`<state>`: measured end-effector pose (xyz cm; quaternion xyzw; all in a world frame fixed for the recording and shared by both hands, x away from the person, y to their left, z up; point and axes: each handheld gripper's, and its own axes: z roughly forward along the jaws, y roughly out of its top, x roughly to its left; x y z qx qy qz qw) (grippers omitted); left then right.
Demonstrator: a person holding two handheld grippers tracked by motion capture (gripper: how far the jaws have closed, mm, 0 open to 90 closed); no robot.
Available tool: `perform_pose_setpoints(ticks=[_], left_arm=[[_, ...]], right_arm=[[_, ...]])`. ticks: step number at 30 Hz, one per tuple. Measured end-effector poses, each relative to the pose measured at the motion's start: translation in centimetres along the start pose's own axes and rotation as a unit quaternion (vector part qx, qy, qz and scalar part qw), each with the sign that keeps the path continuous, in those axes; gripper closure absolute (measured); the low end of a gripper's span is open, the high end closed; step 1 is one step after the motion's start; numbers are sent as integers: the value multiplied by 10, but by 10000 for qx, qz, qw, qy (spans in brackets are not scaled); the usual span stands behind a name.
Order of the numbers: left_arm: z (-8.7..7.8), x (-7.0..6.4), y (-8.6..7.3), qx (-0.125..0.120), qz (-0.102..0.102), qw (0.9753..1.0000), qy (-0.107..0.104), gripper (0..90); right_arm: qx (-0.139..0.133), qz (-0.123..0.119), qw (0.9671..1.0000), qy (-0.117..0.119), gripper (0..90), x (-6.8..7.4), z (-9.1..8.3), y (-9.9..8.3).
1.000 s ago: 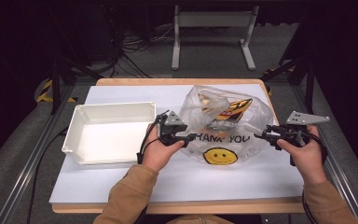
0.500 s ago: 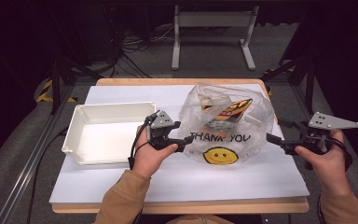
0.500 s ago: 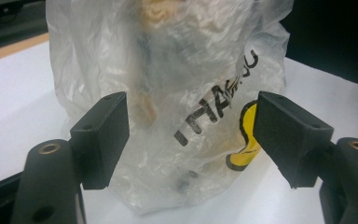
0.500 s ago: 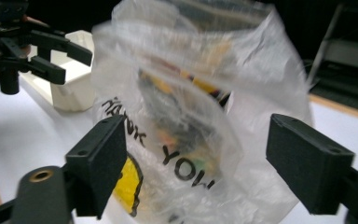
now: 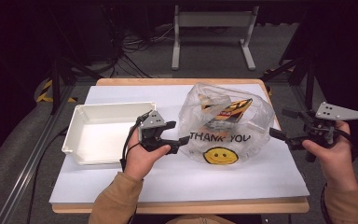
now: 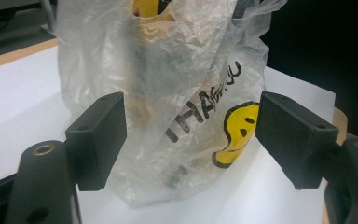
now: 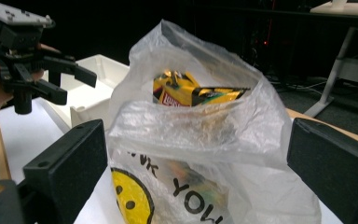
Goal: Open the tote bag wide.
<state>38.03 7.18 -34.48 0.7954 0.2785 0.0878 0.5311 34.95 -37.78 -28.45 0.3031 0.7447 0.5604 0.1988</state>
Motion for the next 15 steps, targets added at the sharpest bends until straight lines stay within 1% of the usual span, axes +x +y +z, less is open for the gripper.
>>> perform_pose_setpoints(ticks=[1, 2, 3, 4, 6, 8, 9, 10, 11, 13, 15], left_arm=[[-1, 1, 0, -28, -26, 10000, 6, 252], [-3, 1, 0, -37, -7, 10000, 42, 252], [-3, 1, -1, -48, -51, 10000, 34, 252], [-4, 1, 0, -41, -27, 10000, 37, 251], [-4, 1, -1, -33, -46, 10000, 37, 251], [-4, 1, -1, -17, -8, 10000, 39, 249], [-4, 2, -1, -18, -8, 10000, 56, 249], [-3, 2, -2, -10, -51, 10000, 52, 249], [-3, 3, -2, -1, 6, 10000, 61, 249], [-3, 3, -3, 20, -65, 10000, 52, 248], [-2, 4, -4, 23, -46, 10000, 63, 248]], right_arm=[[-9, 13, 10000, 1, 54, 0, -1, 1], [-18, 21, 10000, -12, 58, -1, -1, 4], [-49, 16, 10000, -34, 61, -3, -1, 6], [-63, 15, 10000, -49, 64, -4, -1, 8], [-117, 30, 9999, -74, 66, -8, 2, 12], [-82, -11, 9998, -197, 66, -11, 6, 16], [-58, -70, 9996, -273, 69, -13, 9, 17], [-40, -87, 9994, -321, 71, -15, 12, 18], [-46, -50, 9995, -324, 74, -18, 15, 19], [-67, 23, 9994, -333, 89, -23, 20, 19], [-60, 83, 9993, -358, 109, -30, 27, 18]])
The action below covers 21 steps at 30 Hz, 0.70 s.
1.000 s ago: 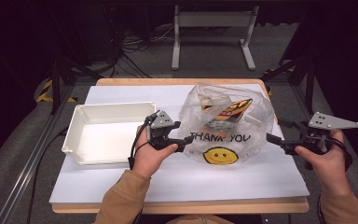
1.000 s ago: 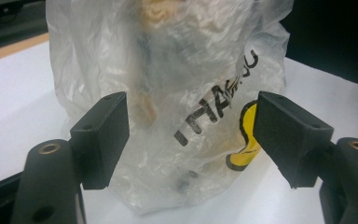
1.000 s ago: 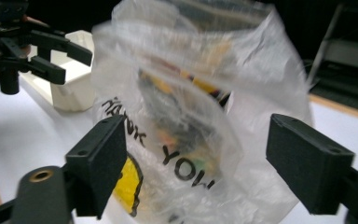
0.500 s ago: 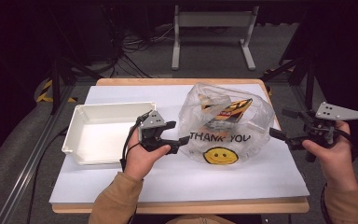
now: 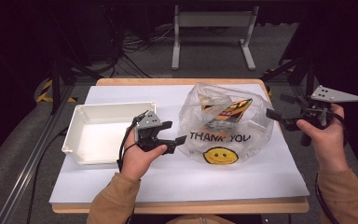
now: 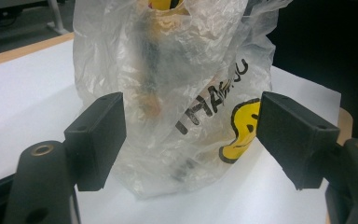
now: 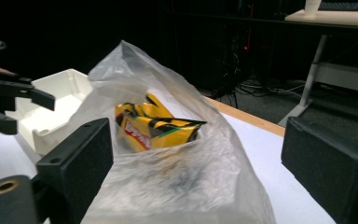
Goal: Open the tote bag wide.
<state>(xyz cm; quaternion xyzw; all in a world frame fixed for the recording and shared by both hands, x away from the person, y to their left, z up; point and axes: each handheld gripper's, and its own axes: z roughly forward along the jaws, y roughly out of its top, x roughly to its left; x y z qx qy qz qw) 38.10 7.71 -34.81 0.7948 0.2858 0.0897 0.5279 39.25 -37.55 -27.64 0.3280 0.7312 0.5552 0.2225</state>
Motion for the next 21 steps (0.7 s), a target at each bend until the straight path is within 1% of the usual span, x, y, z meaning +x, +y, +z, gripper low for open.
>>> perform_pose_setpoints(ticks=[2, 4, 8, 11, 12, 13, 14, 15, 16, 17, 18, 19, 21], left_arm=[[-1, 0, 0, -6, 14, 10000, 6, 247], [-1, 0, 0, -19, -13, 10000, 20, 246], [-3, 1, -2, 1, -25, 10000, 36, 242], [-5, 2, -3, 20, 3, 10000, 74, 240], [-5, 1, -3, 2, -54, 10000, 57, 240], [-6, 1, -4, -7, -31, 10000, 77, 239], [-7, 1, -4, -10, -61, 9999, 84, 239], [-8, 1, -5, -5, -25, 9999, 110, 239], [-8, 1, -5, 1, -62, 9999, 115, 239], [-8, 1, -6, 4, -70, 9999, 109, 239], [-9, 2, -7, 7, -58, 9999, 114, 239], [-9, 1, -7, 3, -93, 9999, 120, 239], [-9, 2, -8, 25, -81, 9998, 151, 239]], right_arm=[[59, 50, 10000, 23, 116, -4, 6, -2], [112, 84, 9999, 34, 117, -8, 11, -5], [173, 157, 9997, 121, 114, -13, 18, -11], [209, 216, 9994, 143, 114, -18, 23, -17], [237, 240, 9993, 137, 122, -20, 25, -19], [248, 249, 9993, 153, 137, -21, 26, -20], [263, 247, 9992, 177, 175, -23, 27, -22], [264, 195, 9993, 184, 235, -25, 27, -24], [274, 165, 9993, 195, 280, -27, 27, -24], [278, 179, 9992, 224, 337, -28, 27, -25], [280, 175, 9991, 277, 414, -29, 26, -25], [282, 159, 9990, 319, 486, -30, 26, -25], [293, 85, 9989, 365, 594, -30, 26, -24]])
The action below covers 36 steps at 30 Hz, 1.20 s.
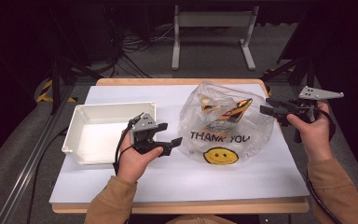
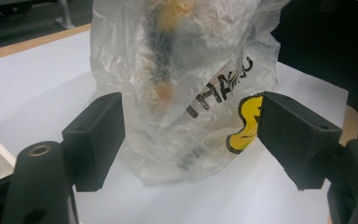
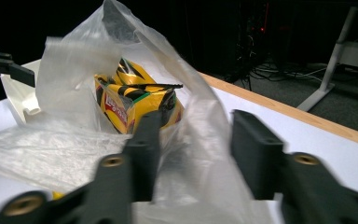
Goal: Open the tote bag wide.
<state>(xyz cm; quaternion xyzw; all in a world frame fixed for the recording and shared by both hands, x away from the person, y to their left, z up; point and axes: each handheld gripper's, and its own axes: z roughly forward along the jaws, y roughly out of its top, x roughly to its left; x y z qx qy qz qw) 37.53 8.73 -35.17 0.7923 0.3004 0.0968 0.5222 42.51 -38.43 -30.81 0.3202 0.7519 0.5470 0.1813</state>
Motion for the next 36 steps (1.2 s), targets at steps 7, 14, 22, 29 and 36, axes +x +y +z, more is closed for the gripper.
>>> perform_pose_setpoints(ticks=[7, 14, 22, 29, 36], left_arm=[[0, -1, -1, -3, -24, 10000, -2, 238], [2, -1, -1, 20, -14, 10000, -24, 238], [3, -1, -2, 44, -32, 10000, -24, 237], [4, 1, -3, 66, -5, 10000, -24, 236], [5, 0, -4, 80, -38, 10000, -44, 235]], right_arm=[[-40, -203, 9997, -137, 863, -2, 2, 7], [0, -189, 9994, -273, 889, -6, 12, 8], [294, -15, 9991, -306, 889, -15, 29, -10], [413, 222, 9986, -241, 887, -21, 40, -28], [545, 419, 9975, -185, 886, -25, 51, -45]])
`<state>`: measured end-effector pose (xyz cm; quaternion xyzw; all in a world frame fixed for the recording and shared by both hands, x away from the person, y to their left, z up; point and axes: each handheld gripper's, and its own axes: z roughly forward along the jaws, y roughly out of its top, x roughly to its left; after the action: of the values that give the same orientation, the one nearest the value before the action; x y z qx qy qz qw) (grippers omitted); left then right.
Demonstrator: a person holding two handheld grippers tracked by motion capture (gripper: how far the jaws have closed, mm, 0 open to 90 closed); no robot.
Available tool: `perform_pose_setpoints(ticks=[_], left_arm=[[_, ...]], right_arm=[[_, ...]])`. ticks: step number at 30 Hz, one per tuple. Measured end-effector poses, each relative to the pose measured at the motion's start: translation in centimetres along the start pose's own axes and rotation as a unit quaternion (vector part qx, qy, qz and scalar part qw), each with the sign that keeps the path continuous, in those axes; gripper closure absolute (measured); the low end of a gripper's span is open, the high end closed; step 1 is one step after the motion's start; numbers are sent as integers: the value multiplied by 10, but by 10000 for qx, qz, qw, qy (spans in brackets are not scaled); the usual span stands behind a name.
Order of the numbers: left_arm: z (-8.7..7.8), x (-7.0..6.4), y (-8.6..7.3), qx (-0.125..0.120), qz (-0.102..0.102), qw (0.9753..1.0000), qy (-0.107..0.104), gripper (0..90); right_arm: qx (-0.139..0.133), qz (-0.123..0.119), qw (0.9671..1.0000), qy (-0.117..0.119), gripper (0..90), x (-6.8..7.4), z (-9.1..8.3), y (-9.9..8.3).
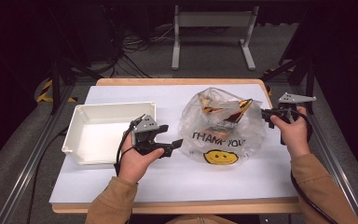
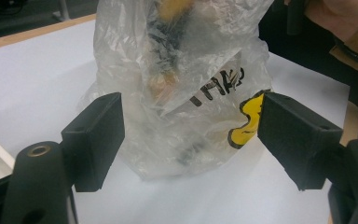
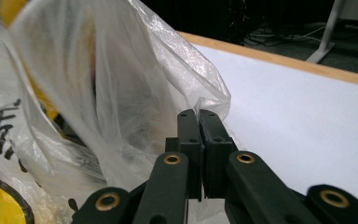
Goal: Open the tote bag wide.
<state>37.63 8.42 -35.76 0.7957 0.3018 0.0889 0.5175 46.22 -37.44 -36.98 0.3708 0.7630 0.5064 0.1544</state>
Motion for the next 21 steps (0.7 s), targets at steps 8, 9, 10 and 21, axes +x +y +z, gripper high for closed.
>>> perform_pose_setpoints(ticks=[8, 9, 10, 21], left_arm=[[0, 0, 0, -11, -2, 10000, 5, 235], [0, 0, 0, -11, -1, 10000, 5, 235], [0, 0, 0, -3, -3, 10000, -1, 235], [1, 0, 1, -2, 77, 10000, 31, 233]], right_arm=[[246, 79, 9997, 12, 883, -1, 11, -13], [282, 59, 9996, 4, 882, -1, 14, -16], [316, 65, 9995, 4, 881, -1, 15, -18], [727, 90, 9973, -19, 859, -1, 27, -32]])
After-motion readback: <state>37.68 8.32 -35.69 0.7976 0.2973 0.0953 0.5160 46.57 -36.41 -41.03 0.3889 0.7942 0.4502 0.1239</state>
